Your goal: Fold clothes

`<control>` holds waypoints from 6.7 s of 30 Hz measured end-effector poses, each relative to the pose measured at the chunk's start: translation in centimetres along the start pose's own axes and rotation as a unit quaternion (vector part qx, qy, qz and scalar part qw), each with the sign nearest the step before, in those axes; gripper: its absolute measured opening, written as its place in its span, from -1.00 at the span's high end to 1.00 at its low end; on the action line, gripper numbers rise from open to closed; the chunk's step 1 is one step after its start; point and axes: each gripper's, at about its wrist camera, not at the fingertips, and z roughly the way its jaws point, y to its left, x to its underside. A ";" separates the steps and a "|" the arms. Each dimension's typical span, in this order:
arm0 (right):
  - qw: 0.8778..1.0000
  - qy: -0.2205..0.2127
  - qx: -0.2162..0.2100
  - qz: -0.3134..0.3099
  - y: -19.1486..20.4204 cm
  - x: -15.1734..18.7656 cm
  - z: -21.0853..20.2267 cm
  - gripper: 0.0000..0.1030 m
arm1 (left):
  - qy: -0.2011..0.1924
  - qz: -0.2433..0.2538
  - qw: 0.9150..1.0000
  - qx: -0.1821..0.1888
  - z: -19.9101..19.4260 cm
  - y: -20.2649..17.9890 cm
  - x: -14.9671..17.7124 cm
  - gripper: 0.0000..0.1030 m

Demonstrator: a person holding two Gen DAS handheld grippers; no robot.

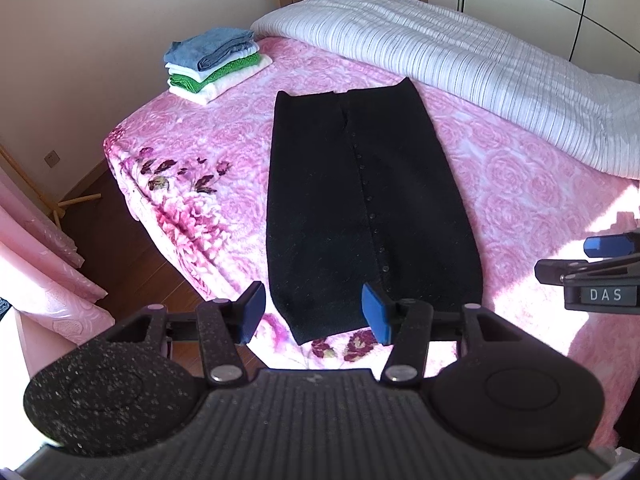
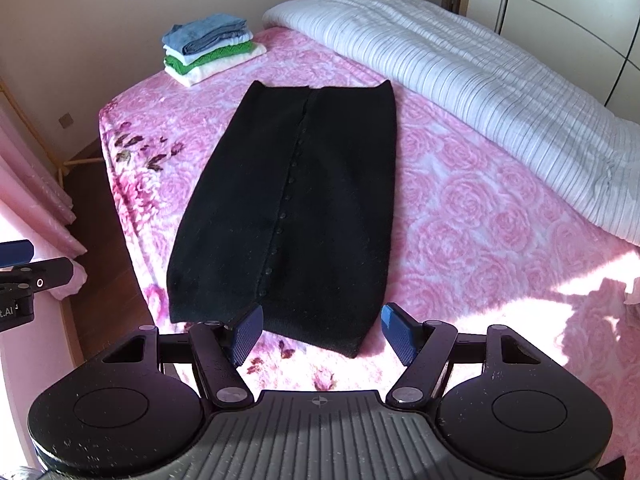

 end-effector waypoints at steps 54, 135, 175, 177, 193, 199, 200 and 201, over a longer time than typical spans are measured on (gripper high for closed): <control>0.975 0.129 0.093 0.157 3.7 -1.9 16.2 -0.34 | 0.148 0.011 0.981 0.129 24.6 14.6 -6.1 0.03; 0.854 0.195 -0.207 0.435 -13.9 17.7 18.9 0.80 | 0.205 -0.353 0.834 0.372 27.7 18.1 17.2 0.89; 0.982 0.006 -0.095 0.161 -15.2 -0.4 29.8 -0.14 | 0.101 -0.180 0.937 0.281 39.7 17.4 0.9 0.13; 0.983 0.001 -0.102 0.151 -14.9 -0.7 30.6 -0.14 | 0.096 -0.167 0.941 0.280 40.0 17.0 0.5 0.15; 0.993 -0.047 -0.076 0.074 -12.9 -1.5 29.3 0.87 | 0.024 -0.047 0.962 0.269 37.9 14.9 -0.5 0.78; 0.992 -0.092 -0.060 0.064 -12.1 -2.5 27.6 0.88 | -0.008 -0.047 0.963 0.267 36.7 14.9 -1.4 0.78; 0.992 -0.096 -0.058 0.064 -12.0 -2.6 27.7 0.88 | 0.001 -0.047 0.963 0.267 37.0 14.9 -1.4 0.78; 0.992 -0.097 -0.057 0.065 -12.0 -2.7 27.8 0.88 | 0.010 -0.046 0.963 0.267 37.4 14.9 -1.4 0.76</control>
